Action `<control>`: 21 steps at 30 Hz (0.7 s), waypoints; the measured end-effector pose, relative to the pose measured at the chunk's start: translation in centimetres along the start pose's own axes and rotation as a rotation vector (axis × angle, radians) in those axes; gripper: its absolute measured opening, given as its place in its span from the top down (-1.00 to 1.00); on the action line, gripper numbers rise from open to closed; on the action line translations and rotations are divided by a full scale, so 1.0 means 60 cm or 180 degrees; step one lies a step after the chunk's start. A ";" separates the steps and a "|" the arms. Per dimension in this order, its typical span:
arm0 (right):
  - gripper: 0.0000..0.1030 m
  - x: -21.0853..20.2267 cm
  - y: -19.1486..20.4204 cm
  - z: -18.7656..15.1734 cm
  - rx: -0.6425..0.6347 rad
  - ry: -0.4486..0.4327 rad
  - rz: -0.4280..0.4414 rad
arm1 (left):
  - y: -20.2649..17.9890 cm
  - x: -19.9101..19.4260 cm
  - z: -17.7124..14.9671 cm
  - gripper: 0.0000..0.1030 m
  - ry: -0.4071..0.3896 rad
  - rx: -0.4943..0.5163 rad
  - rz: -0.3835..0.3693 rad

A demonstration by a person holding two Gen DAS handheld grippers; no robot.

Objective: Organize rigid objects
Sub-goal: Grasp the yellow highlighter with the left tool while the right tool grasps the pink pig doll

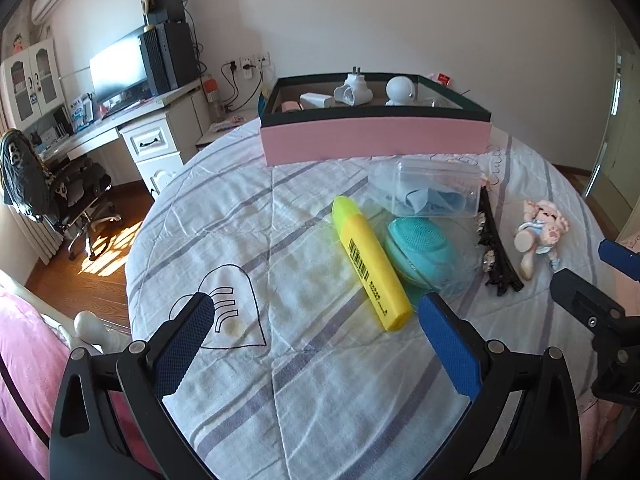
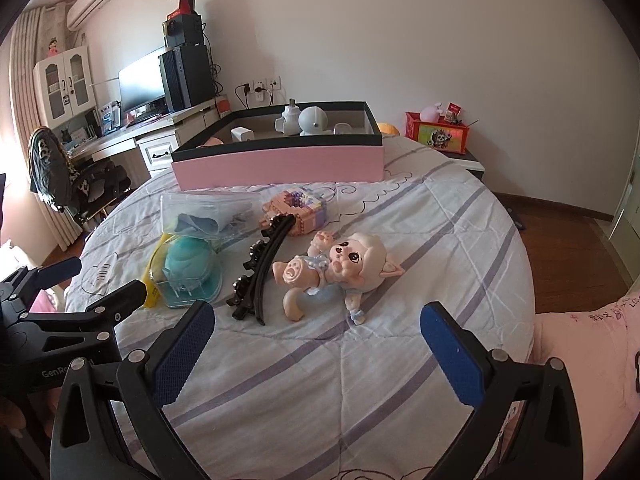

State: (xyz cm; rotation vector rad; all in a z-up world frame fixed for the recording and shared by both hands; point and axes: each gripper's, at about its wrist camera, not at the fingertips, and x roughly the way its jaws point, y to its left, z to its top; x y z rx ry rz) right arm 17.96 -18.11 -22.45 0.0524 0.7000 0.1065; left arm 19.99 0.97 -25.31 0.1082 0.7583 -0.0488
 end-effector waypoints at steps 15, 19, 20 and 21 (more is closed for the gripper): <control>-0.99 0.077 -0.021 0.026 0.0012 0.0240 -0.0043 | 0.012 0.062 0.032 -0.90 0.0182 0.0077 -0.0001; -0.81 0.091 -0.027 0.036 -0.0015 0.0323 0.0081 | 0.000 0.078 0.050 -0.51 0.0216 0.0165 -0.0156; -0.71 0.094 -0.026 0.038 -0.0039 0.0326 0.0111 | -0.004 0.079 0.054 -0.30 0.0204 0.0192 -0.0195; -0.63 0.096 -0.022 0.040 -0.0077 0.0338 0.0139 | -0.008 0.080 0.056 -0.07 0.0186 0.0223 -0.0228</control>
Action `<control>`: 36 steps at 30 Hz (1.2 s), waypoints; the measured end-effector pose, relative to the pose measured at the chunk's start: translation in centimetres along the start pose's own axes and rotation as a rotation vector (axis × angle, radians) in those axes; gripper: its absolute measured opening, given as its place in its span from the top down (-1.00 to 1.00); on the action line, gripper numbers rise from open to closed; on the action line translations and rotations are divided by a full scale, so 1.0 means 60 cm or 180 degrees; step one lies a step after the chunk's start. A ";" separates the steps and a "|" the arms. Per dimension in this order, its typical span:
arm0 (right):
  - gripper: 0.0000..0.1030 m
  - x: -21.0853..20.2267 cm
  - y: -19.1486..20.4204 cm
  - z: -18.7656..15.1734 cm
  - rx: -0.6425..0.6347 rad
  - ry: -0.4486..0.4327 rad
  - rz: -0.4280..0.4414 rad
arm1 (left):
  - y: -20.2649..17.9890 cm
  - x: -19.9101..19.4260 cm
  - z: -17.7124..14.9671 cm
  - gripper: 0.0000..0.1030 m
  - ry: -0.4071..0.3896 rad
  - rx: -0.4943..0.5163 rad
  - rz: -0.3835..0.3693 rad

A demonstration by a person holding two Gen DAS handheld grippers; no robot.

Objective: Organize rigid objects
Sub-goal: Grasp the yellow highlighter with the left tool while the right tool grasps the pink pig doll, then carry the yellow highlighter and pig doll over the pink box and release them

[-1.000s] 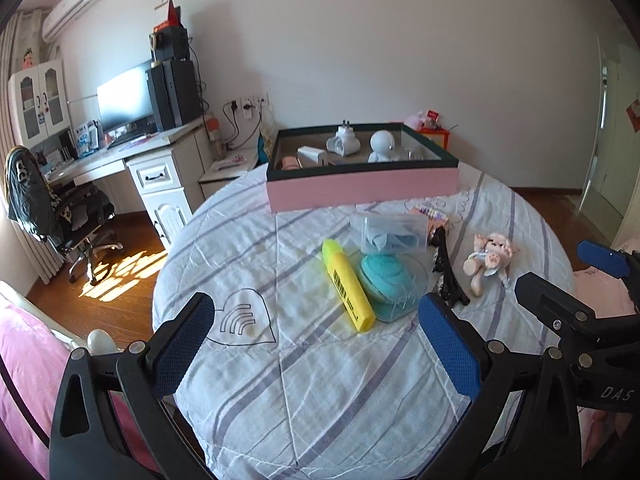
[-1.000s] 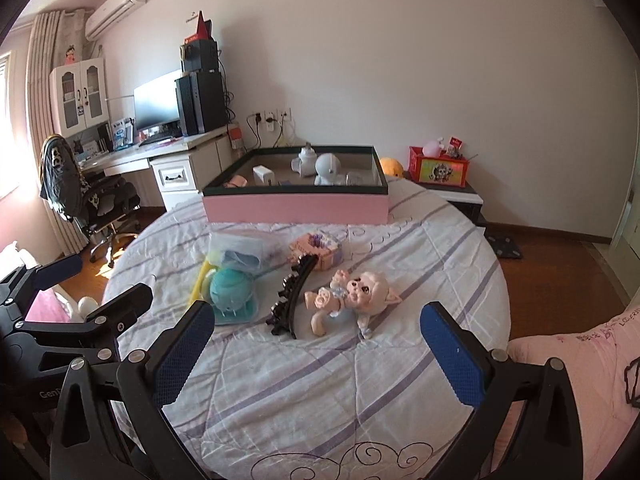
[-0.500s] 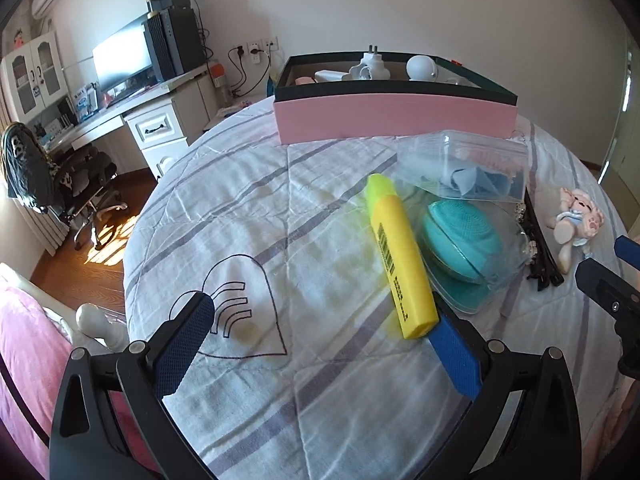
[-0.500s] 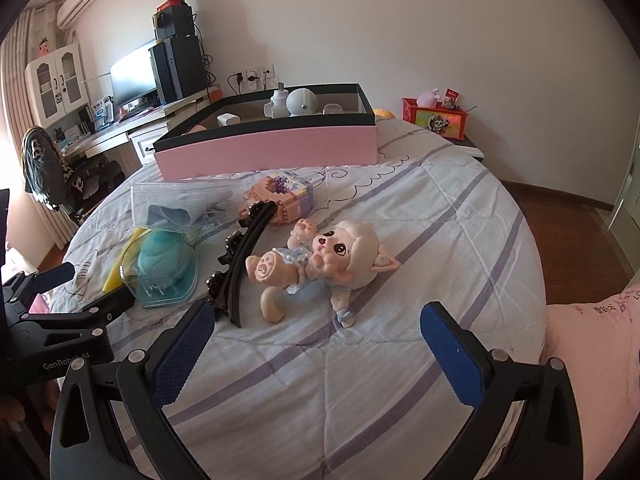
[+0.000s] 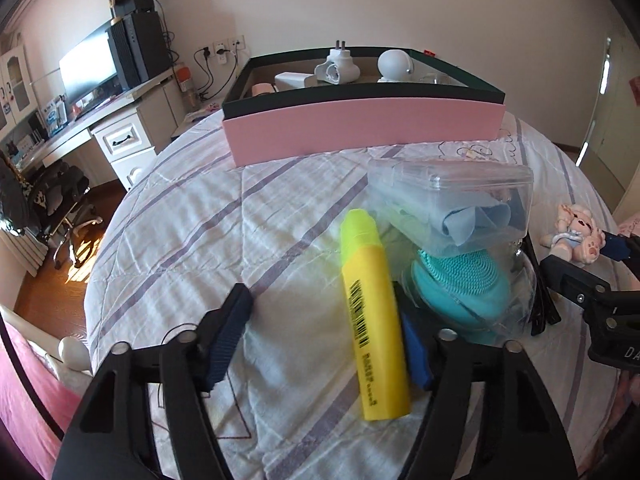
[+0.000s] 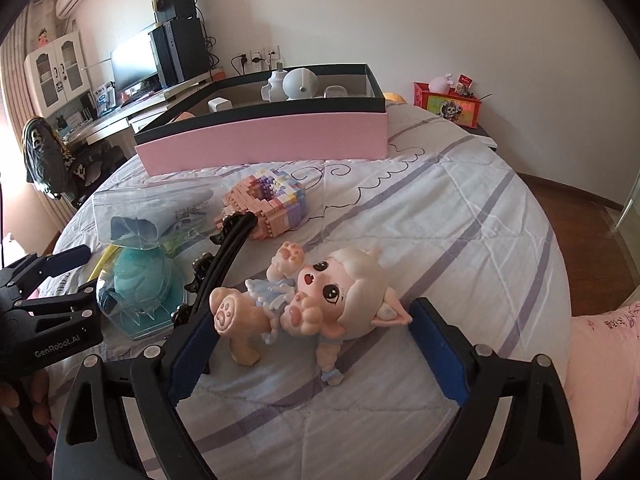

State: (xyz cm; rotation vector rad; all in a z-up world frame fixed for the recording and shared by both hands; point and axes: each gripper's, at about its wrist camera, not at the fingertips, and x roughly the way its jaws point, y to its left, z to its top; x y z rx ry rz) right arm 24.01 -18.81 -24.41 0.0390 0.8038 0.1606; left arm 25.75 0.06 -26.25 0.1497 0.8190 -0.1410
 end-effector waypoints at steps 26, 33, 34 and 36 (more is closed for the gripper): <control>-0.57 -0.039 0.002 -0.004 0.0142 -0.0179 0.0192 | -0.007 -0.082 -0.022 0.68 -0.0300 -0.0007 -0.0194; -0.63 -0.010 0.005 -0.012 0.0189 -0.0072 0.0195 | -0.007 -0.065 -0.027 0.68 -0.0199 -0.0060 -0.0205; -0.63 -0.009 0.005 -0.013 0.0173 -0.0073 0.0208 | -0.006 -0.063 -0.028 0.68 -0.0190 -0.0064 -0.0206; -0.62 -0.009 0.006 -0.014 0.0117 -0.0075 0.0219 | -0.006 -0.060 -0.029 0.68 -0.0182 -0.0080 -0.0202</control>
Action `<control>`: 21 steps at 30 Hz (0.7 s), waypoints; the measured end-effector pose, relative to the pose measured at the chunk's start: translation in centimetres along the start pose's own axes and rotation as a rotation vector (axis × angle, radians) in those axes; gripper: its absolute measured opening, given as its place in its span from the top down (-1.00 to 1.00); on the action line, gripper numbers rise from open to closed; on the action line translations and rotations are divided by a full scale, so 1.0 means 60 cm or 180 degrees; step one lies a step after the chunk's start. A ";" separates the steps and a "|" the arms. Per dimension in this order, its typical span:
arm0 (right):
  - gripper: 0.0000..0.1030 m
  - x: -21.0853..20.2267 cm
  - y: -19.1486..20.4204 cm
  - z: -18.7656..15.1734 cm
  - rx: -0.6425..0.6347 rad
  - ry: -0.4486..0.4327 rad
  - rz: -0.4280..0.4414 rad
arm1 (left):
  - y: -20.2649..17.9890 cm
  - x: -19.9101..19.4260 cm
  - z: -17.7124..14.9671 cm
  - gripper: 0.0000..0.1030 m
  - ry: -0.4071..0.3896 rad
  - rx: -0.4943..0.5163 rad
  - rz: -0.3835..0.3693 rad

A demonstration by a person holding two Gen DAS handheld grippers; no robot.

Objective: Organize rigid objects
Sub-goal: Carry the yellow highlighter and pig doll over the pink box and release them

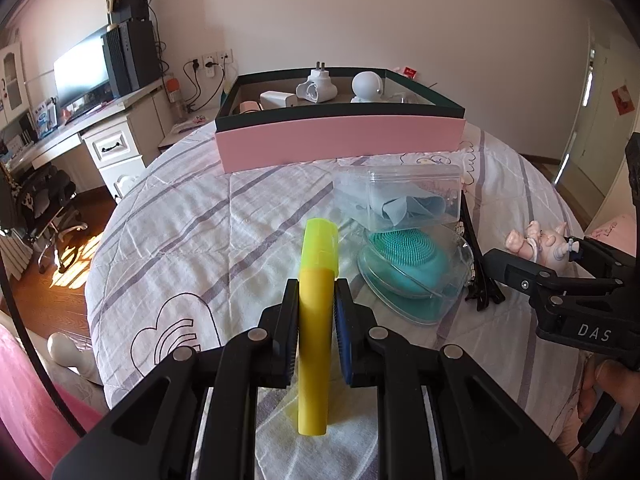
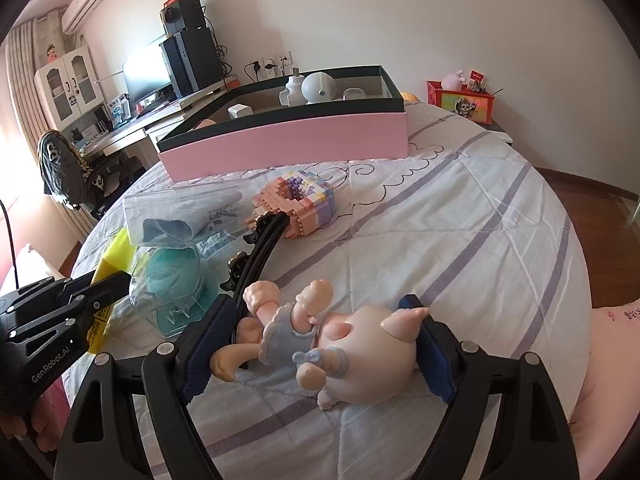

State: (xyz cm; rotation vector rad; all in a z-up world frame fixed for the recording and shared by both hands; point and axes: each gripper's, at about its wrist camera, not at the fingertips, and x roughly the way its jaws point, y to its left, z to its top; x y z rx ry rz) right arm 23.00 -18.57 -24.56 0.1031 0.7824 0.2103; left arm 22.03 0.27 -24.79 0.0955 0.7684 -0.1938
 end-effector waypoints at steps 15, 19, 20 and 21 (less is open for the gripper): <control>-0.60 -0.107 0.058 0.028 -0.0260 -0.0593 0.0021 | 0.007 -0.089 0.031 0.68 -0.0514 -0.0116 0.0089; -0.60 -0.150 0.086 0.055 -0.0388 -0.0862 0.0020 | 0.002 -0.130 0.051 0.68 -0.0756 -0.0122 0.0143; -0.60 -0.159 0.092 0.062 -0.0413 -0.0915 0.0022 | 0.002 -0.139 0.057 0.68 -0.0807 -0.0127 0.0150; -0.60 -0.167 0.098 0.068 -0.0440 -0.0961 0.0003 | 0.001 -0.149 0.063 0.68 -0.0863 -0.0130 0.0149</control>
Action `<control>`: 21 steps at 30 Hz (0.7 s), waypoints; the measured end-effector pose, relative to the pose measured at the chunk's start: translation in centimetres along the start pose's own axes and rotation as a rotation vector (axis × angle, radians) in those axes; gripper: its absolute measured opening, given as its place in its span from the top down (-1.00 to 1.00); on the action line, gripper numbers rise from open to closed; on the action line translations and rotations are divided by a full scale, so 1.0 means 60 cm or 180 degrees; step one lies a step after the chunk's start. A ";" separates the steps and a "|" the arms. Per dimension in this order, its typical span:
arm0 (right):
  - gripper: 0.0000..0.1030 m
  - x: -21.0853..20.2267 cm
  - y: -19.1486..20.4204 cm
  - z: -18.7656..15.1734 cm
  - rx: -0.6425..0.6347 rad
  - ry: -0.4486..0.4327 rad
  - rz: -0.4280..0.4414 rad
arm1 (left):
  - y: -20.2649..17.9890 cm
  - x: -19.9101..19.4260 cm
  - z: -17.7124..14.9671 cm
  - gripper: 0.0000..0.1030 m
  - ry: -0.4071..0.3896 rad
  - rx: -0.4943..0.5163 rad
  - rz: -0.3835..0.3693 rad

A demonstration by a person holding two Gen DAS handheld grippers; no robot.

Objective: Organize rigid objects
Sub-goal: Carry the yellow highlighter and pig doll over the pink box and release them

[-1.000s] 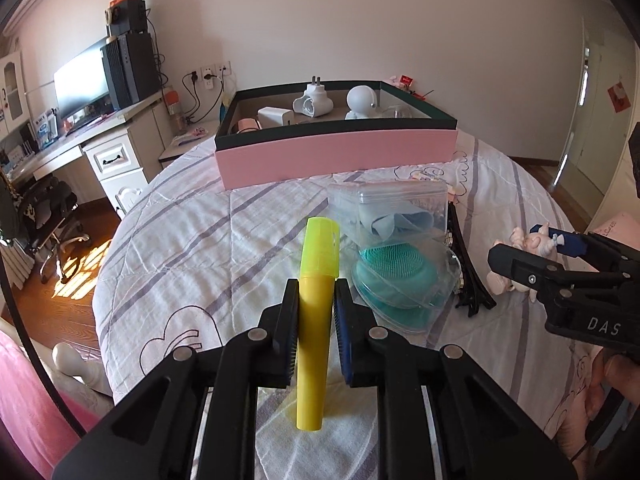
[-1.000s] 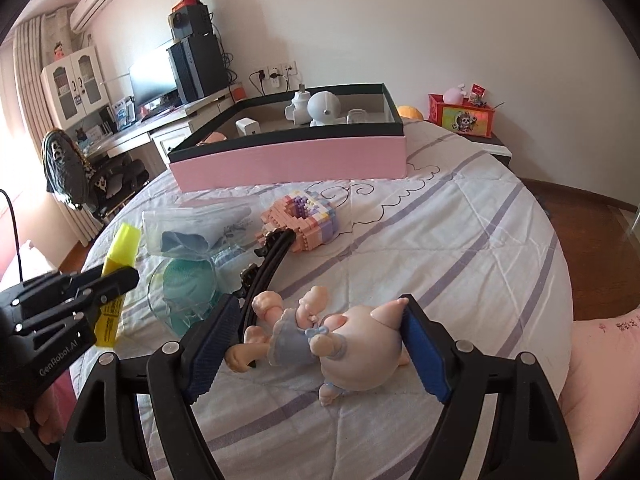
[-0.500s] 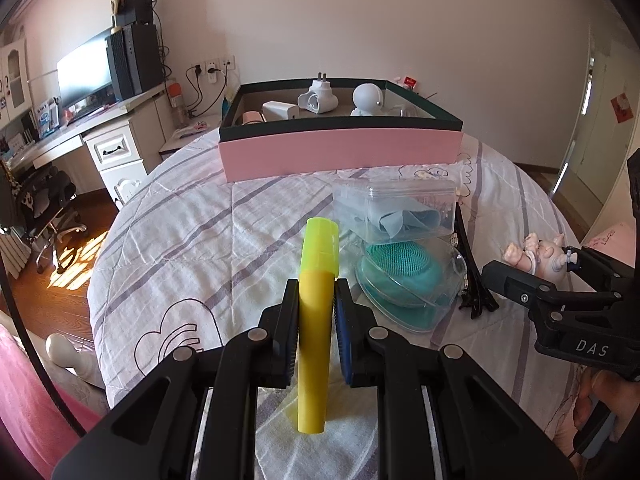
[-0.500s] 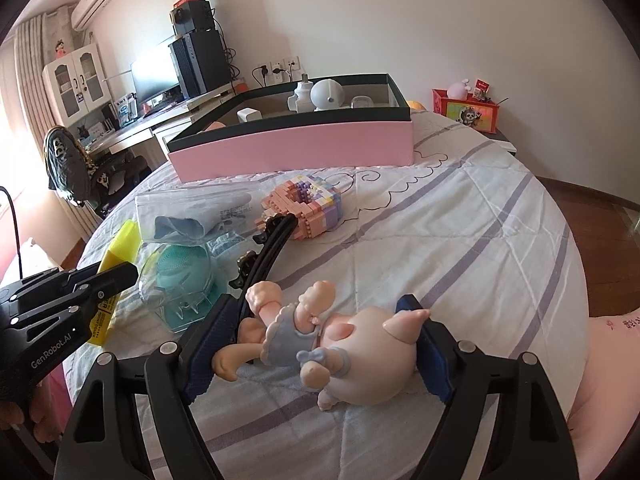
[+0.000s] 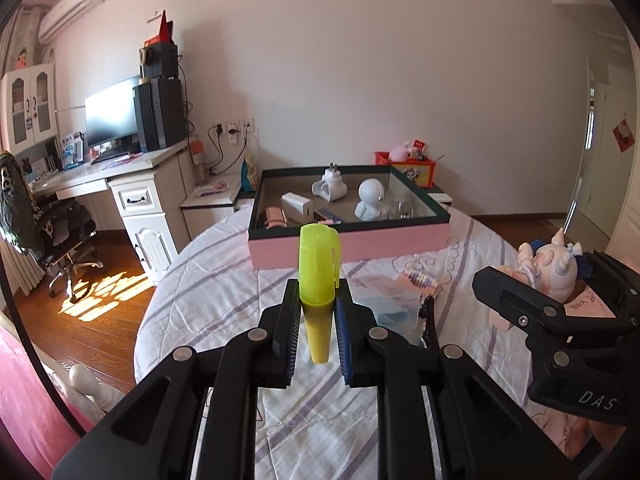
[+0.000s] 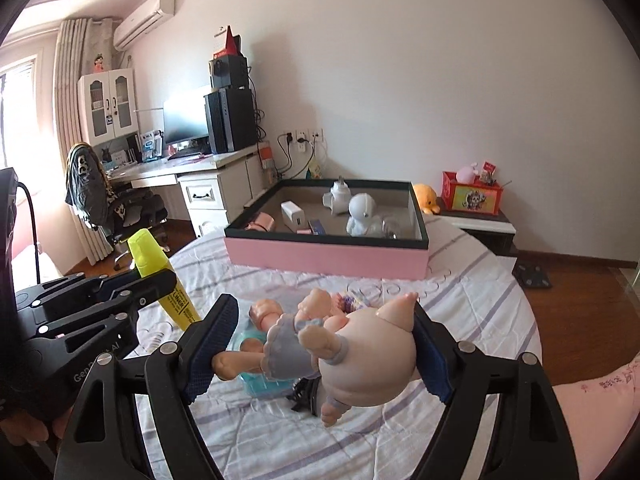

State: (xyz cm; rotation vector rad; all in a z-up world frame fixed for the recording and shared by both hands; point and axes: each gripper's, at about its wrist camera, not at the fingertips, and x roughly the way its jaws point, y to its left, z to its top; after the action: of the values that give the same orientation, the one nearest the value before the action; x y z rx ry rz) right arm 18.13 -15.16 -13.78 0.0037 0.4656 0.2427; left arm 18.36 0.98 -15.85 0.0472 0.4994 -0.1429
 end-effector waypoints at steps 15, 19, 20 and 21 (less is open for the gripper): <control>-0.60 -0.012 0.020 0.067 -0.0150 -0.0296 0.0000 | -0.001 -0.033 0.056 0.68 -0.0348 0.0007 0.0108; -0.60 -0.006 0.019 0.074 -0.0154 -0.0321 -0.0010 | -0.001 -0.027 0.067 0.68 -0.0384 0.0005 0.0129; -0.60 -0.003 0.018 0.077 -0.0162 -0.0319 -0.0011 | -0.002 -0.024 0.070 0.68 -0.0400 0.0011 0.0145; -0.60 0.000 0.016 0.080 -0.0162 -0.0325 -0.0006 | -0.004 -0.021 0.073 0.68 -0.0410 0.0022 0.0155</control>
State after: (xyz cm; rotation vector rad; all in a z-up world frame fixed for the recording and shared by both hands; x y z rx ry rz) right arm 20.05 -13.97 -9.41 -0.0341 0.3579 0.2511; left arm 19.31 0.54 -11.42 0.0564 0.3689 -0.0991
